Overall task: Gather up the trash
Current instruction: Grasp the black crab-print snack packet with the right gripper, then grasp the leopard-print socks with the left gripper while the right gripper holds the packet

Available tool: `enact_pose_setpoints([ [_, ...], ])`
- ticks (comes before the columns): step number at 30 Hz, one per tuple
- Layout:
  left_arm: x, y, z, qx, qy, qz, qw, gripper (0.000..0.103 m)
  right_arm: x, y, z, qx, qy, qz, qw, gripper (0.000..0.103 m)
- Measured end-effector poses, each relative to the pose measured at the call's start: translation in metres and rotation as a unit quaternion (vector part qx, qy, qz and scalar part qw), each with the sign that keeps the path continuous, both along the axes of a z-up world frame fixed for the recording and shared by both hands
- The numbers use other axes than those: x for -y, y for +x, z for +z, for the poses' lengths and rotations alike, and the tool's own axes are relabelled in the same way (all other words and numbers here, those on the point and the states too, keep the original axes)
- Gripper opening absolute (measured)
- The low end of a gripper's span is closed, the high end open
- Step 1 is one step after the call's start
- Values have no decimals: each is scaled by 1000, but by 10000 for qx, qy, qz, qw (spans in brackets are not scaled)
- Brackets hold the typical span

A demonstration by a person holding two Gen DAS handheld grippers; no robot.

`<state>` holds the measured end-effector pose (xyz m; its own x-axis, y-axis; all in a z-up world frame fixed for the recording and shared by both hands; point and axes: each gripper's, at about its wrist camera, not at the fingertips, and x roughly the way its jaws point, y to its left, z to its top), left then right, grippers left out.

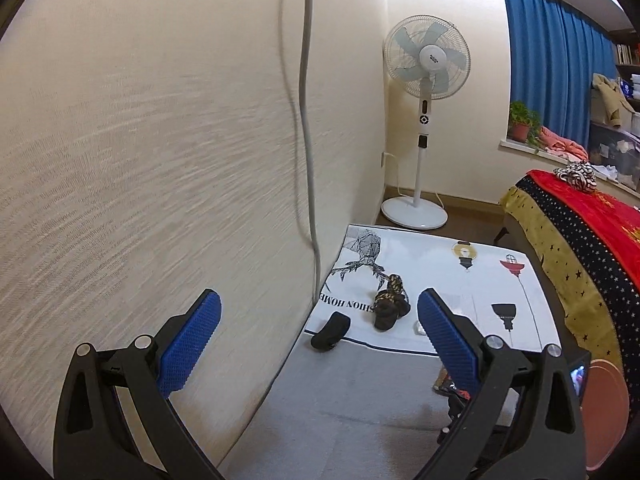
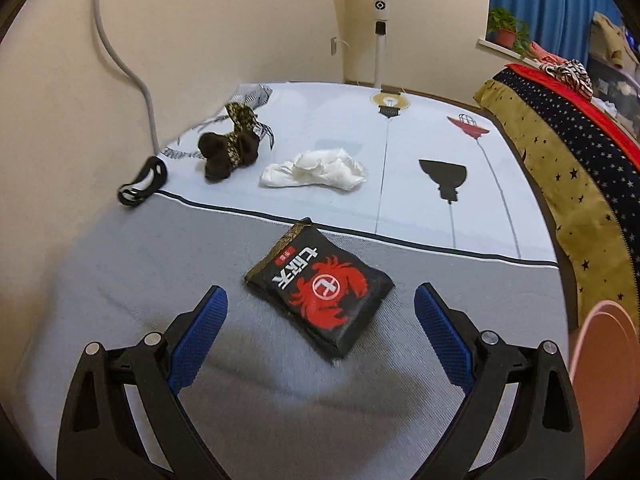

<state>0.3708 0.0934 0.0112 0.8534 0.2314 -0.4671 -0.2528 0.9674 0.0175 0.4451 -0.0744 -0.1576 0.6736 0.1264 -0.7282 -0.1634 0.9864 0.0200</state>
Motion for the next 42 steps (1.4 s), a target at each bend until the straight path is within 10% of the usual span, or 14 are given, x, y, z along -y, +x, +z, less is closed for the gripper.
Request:
enact_pose_setpoints([
  [15, -8, 9, -8, -126, -109, 120, 9998, 95, -9, 41, -28, -568, 23, -193, 9982, 94],
  [23, -9, 7, -7, -118, -144, 145, 9997, 96, -14, 34, -21, -332, -6, 86, 9994, 8],
  [42, 3, 17, -15, -29, -310, -16, 9995, 96, 46, 3, 56, -268, 179, -51, 9995, 7],
])
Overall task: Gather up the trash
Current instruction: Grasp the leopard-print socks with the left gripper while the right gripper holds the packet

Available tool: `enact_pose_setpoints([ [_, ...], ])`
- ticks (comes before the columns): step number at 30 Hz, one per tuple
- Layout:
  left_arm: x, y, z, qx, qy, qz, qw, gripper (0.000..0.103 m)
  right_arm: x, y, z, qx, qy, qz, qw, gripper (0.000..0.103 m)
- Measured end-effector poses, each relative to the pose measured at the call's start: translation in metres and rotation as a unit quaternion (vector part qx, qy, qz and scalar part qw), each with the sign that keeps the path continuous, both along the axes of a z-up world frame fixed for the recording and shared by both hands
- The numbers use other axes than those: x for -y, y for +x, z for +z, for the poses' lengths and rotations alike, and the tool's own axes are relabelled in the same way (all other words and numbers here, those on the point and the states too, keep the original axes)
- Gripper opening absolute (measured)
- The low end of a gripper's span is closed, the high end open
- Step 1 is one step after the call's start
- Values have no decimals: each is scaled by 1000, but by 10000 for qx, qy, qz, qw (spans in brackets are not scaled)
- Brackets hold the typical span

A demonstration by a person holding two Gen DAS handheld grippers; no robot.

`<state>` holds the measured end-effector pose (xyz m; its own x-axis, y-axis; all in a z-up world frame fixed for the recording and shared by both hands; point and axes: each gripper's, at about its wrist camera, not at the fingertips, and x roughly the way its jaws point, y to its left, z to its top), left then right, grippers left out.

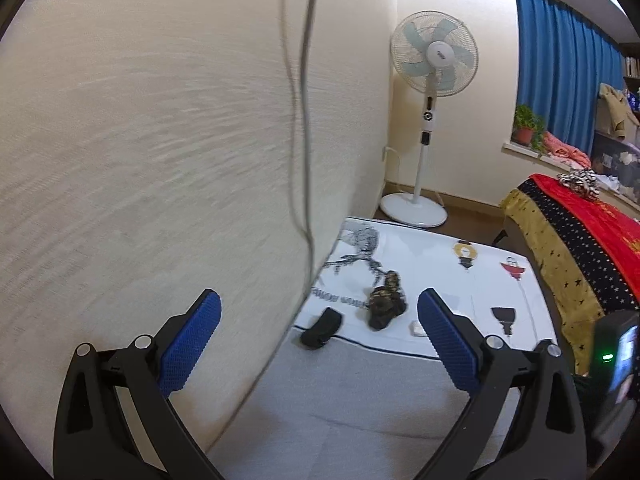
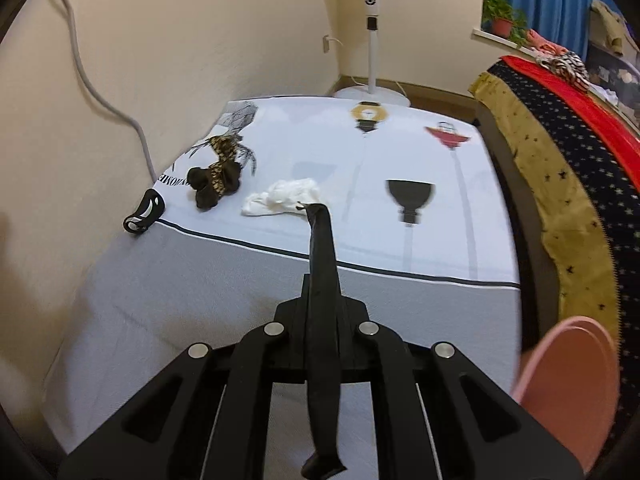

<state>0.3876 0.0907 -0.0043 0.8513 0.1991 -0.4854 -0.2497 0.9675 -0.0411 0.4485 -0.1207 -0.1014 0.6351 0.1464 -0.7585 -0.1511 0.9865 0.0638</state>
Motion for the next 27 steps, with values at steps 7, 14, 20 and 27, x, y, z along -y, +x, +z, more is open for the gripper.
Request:
enact_pose_setpoints([
  [7, 34, 31, -36, -98, -724, -540, 9959, 95, 56, -24, 18, 24, -101, -160, 9998, 7],
  [14, 91, 90, -85, -368, -467, -832, 9948, 95, 100, -32, 16, -105, -246, -340, 9991, 7],
  [20, 99, 127, -114, -341, -119, -652, 9972, 95, 123, -33, 6, -216, -345, -377, 9985, 7],
  [27, 81, 160, -135, -418, 138, -526, 9976, 95, 131, -30, -3, -377, -343, -402, 9979, 7],
])
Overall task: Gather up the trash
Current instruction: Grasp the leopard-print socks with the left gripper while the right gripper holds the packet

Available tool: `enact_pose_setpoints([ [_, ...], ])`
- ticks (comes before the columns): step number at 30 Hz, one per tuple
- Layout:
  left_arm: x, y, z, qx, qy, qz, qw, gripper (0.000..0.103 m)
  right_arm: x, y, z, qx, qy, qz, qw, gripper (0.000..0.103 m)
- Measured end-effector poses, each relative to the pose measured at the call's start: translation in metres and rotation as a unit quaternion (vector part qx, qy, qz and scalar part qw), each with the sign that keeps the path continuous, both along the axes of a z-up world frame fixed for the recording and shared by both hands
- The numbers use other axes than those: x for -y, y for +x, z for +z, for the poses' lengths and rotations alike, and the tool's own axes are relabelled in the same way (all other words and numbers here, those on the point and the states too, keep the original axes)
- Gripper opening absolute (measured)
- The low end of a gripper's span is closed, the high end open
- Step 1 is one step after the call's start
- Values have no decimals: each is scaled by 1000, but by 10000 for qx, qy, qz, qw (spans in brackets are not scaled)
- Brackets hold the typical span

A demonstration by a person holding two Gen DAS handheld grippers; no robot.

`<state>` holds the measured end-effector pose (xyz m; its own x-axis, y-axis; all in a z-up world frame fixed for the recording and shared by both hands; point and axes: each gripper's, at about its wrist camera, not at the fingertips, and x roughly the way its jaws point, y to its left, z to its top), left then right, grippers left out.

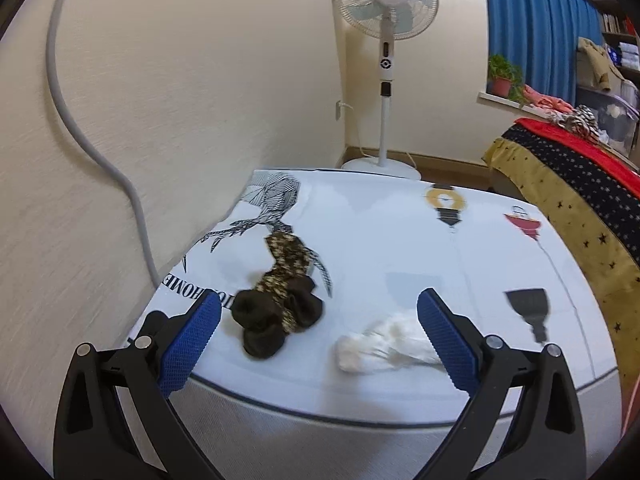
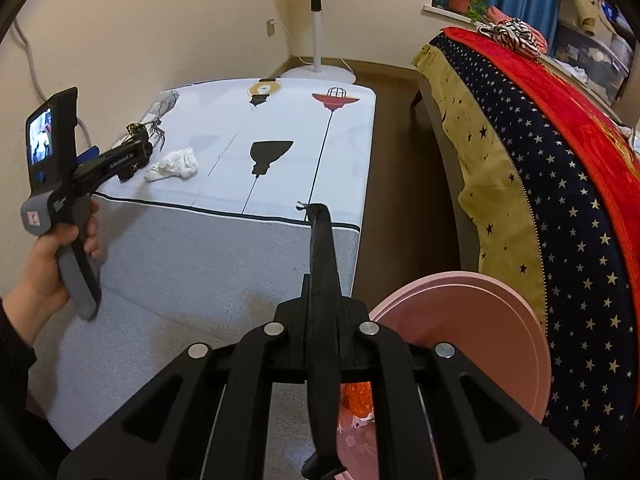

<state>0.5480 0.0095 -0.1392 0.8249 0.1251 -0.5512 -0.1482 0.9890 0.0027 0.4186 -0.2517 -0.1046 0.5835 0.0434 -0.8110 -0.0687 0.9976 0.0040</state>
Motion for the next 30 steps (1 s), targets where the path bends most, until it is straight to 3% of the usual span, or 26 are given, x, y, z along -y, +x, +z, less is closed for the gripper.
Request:
enact_pose_setpoints([
  [6, -33, 25, -16, -447, -595, -144, 9971, 90, -8, 4, -7, -64, -98, 68, 9999, 8],
  [9, -41, 32, -22, -604, -674, -22, 9959, 88, -10, 7, -10, -93, -119, 69, 9999, 8],
  [12, -47, 38, -30, -849, -809, 103, 9930, 79, -11, 7, -11, -103, -125, 90, 9998, 8],
  [13, -48, 40, -31, -899, -848, 102, 9923, 66, -12, 7, -11, -96, -140, 110, 9998, 8],
  [14, -49, 41, -33, -929, -931, 25, 9913, 47, -12, 6, -11, -89, -144, 117, 9998, 8],
  [17, -48, 39, -32, -859, -972, -88, 9915, 30, -12, 6, -11, -89, -147, 115, 9998, 8],
  [24, -41, 28, -12, -502, -844, -315, 9947, 26, -6, 5, -4, -19, -60, 35, 10000, 8],
  [30, -23, -4, 55, -176, -772, -772, 9939, 26, 1, -6, 30, 326, 132, 39, 9994, 8],
])
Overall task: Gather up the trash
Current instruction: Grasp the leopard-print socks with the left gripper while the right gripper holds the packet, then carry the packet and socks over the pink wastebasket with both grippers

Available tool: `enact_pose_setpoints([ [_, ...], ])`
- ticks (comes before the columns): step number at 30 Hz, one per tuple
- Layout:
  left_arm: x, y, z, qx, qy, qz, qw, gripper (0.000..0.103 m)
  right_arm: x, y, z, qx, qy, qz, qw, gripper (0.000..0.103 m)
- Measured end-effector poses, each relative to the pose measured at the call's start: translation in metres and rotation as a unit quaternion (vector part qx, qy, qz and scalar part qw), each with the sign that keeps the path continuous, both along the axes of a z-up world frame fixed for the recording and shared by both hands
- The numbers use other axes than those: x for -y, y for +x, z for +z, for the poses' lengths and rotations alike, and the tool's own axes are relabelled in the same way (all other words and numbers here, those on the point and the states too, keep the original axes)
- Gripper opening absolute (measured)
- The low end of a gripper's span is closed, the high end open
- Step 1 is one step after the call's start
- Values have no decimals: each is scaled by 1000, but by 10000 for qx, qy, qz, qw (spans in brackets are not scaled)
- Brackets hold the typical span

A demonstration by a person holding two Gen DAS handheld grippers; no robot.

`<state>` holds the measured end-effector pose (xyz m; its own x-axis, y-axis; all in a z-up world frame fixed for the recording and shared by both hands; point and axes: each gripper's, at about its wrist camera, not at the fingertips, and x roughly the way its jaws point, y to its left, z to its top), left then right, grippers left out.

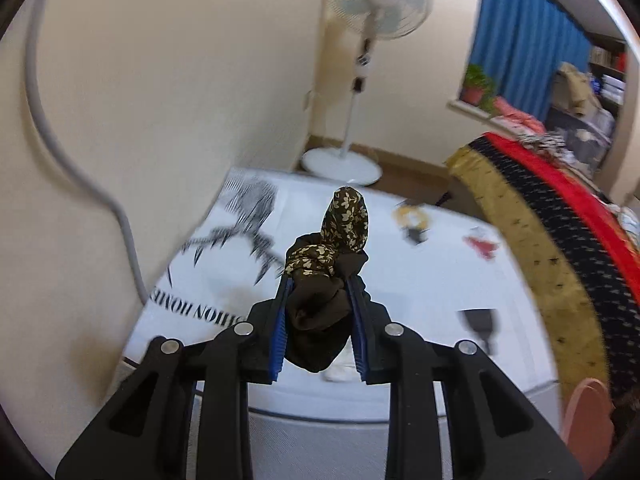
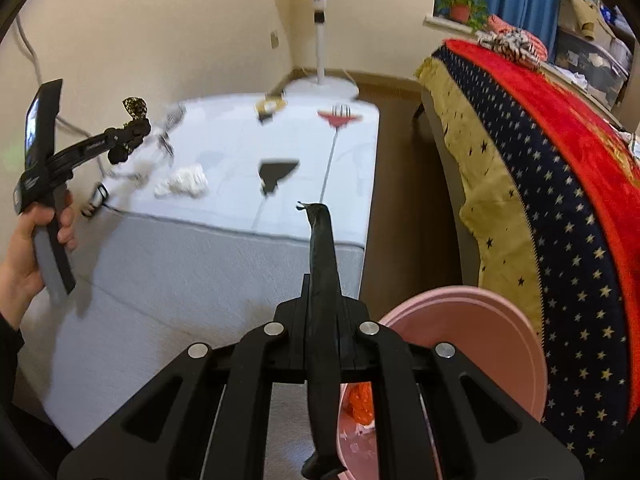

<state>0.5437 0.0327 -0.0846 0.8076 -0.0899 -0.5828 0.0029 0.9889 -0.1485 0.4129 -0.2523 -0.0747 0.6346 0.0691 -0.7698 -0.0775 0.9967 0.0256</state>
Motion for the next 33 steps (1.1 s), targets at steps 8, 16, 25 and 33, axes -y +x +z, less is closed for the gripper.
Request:
enact_pose_setpoints([
  [8, 42, -108, 77, 203, 174, -686, 9973, 27, -1, -45, 73, 683, 370, 41, 9970, 8],
  [16, 84, -201, 86, 229, -61, -1132, 9933, 27, -1, -109, 70, 487, 567, 59, 9972, 8],
  [25, 134, -207, 50, -76, -47, -1653, 9862, 27, 33, -123, 39, 302, 562, -219, 9977, 7],
  [33, 177, -190, 26, -357, -63, -1936, 9804, 27, 83, -98, 21, 89, 363, -762, 9964, 8],
])
